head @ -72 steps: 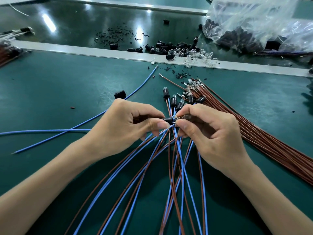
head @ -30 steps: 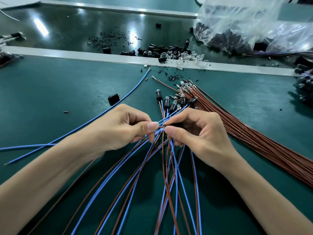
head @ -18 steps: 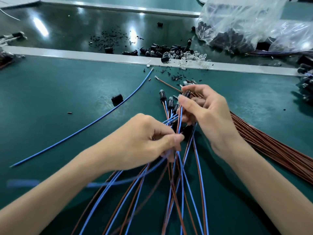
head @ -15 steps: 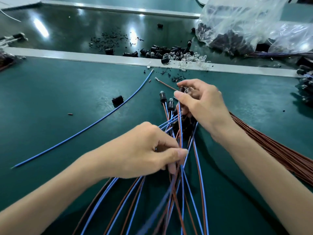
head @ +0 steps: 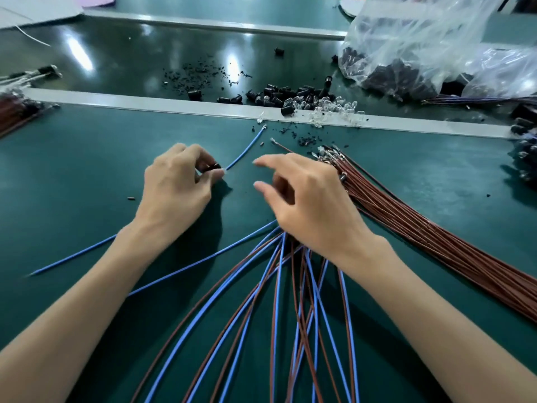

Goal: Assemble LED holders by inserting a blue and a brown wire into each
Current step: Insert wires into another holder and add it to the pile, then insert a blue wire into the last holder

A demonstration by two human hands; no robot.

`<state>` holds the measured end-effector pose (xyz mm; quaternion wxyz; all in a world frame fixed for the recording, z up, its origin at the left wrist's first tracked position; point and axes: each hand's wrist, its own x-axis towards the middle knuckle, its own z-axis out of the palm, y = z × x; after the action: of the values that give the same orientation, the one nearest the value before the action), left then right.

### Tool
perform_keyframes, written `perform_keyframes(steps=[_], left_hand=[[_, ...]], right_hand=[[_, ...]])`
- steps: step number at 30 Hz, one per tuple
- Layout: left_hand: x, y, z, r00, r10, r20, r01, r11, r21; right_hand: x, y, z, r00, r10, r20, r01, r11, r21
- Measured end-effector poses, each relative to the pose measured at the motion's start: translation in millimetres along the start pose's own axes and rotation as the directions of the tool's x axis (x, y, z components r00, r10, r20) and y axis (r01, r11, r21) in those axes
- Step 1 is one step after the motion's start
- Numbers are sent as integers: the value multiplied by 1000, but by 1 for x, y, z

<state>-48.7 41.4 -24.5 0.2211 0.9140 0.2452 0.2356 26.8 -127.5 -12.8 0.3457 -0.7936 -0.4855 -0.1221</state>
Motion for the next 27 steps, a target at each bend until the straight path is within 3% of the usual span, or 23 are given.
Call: perform_keyframes(steps=[3,6,12,17,19,20,21,22,23,24,25,27], left_hand=[[-7,22,-6,982,-29,187,110,890,-442],[-14,41,-6,930,69,360,205,716,-668],[-8,37,-5,868,171,466,252,658,-710],[-2,38,-5,824,283,491,224,634,-741],[-3,39,0,874,247,419,191,618,-762],[-3,37,5,928,184,325,119,680,-723],[-2,34,11,973,116,198,24,807,-589],[0,29,16,995,81,54,-59,945,-320],[0,23,18,996,80,-29,-80,997,-18],[2,18,19,997,73,-24,-67,982,179],[4,13,19,999,42,29,-48,963,266],[7,8,20,994,13,107,-43,957,288]], right_hand=[[-4,-3,2,996,-44,80,38,997,73],[-9,5,-1,997,-70,-36,71,996,45],[-14,15,-5,992,-89,-94,86,996,-38],[-17,22,-8,969,-29,-245,56,993,104],[-19,20,-8,963,51,-265,1,981,192],[-20,19,-7,962,86,-258,-25,972,232],[-21,18,-7,963,118,-242,-49,960,275],[-21,17,-6,965,149,-216,-73,944,323],[-22,16,-5,967,176,-186,-97,923,373],[-23,16,-5,968,197,-153,-119,903,412],[-23,15,-5,969,213,-122,-141,890,435],[-23,14,-4,968,245,-59,-189,861,472]])
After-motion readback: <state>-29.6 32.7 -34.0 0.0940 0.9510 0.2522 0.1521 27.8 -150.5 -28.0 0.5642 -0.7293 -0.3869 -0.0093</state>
